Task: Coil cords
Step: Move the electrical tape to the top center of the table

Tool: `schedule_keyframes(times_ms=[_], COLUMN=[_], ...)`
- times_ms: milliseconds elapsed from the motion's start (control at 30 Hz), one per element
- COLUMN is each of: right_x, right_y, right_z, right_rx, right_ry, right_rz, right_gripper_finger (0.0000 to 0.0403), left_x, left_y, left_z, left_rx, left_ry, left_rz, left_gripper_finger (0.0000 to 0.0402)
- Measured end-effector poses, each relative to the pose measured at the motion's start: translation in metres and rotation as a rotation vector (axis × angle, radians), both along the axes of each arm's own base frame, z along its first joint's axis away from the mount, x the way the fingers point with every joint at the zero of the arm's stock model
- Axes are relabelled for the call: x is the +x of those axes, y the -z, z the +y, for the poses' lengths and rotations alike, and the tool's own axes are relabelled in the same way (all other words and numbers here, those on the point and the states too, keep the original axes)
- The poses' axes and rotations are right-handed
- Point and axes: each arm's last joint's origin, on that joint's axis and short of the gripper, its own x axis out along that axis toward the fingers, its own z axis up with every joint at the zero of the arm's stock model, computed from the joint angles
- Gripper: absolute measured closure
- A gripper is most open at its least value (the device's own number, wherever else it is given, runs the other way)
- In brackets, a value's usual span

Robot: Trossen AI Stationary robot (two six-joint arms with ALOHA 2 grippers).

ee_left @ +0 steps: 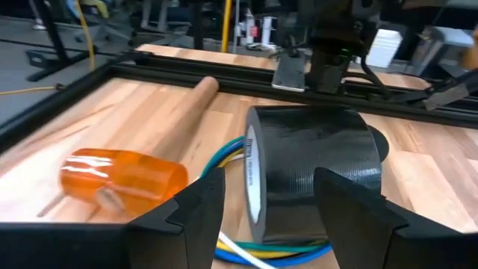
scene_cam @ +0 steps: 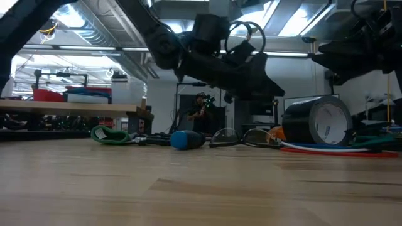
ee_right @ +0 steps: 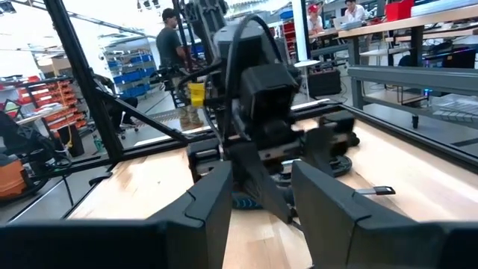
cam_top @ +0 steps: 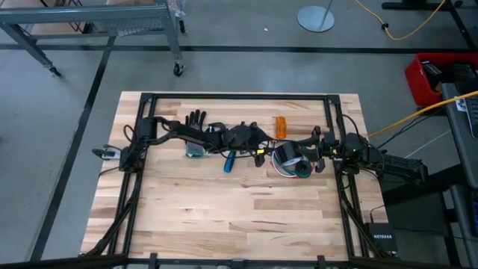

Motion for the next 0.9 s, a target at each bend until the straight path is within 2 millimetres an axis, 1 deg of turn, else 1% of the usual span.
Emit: schedule_keyframes(times_ms=[200, 433, 533, 667, 767, 833, 900], right_x=[0.0, 0.0, 0.0, 0.0, 0.0, 0.0, 0.0], right_y=[-0.001, -0.001, -0.001, -0.001, -0.001, -0.001, -0.001], right_z=[0.003, 0.003, 0.003, 0.004, 0.004, 0.004, 0.004], right_rx=[-0.006, -0.007, -0.004, 0.02, 0.021, 0.021, 0.021], right_ry=[-0.089, -0.099, -0.114, -0.125, -0.125, -0.125, -0.125], right_rz=[-0.006, -0.006, -0.007, -0.008, -0.008, -0.008, -0.008], right_gripper_finger=[0.026, 0.026, 0.026, 0.026, 0.026, 0.026, 0.026], left_x=[0.002, -0.001, -0.001, 0.013, 0.024, 0.03, 0.036], left_y=[0.001, 0.002, 0.005, 0.006, 0.015, 0.021, 0.021], left_z=[0.014, 0.031, 0.033, 0.028, 0.027, 0.029, 0.033], left_rx=[-0.041, -0.062, -0.082, -0.073, -0.05, -0.058, -0.066], left_ry=[0.088, 0.113, 0.16, 0.21, 0.229, 0.241, 0.257], left_rz=[-0.005, -0.005, 0.003, -0.012, 0.001, 0.01, 0.012], left_gripper_finger=[0.0205, 0.0205, 0.0205, 0.0206, 0.0206, 0.0206, 0.0206])
